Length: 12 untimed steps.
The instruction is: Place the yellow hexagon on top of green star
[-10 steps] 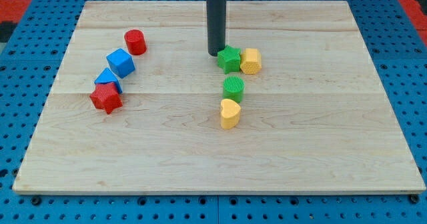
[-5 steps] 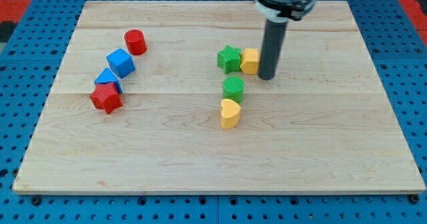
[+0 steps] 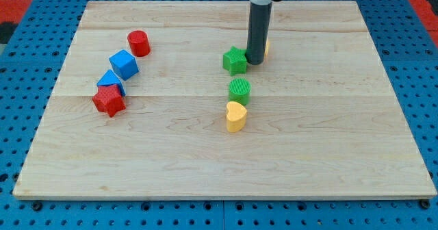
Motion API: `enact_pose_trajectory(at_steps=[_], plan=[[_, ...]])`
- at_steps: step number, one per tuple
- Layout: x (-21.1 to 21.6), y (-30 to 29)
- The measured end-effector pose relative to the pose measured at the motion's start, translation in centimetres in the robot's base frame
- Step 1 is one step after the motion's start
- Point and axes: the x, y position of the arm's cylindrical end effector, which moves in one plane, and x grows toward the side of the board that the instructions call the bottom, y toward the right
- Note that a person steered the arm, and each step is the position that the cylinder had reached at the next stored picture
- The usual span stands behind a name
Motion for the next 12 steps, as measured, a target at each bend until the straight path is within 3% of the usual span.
enact_pose_trajectory(at_steps=[1,3,5,8,9,10,11,12], plan=[[-1.5,0.0],[-1.6,5.3],[-5.5,5.5],[-7.4,-1.7],[-12.6,-2.4],[-12.5,-6.3],[-6.9,-6.9],[-4.6,-7.6]])
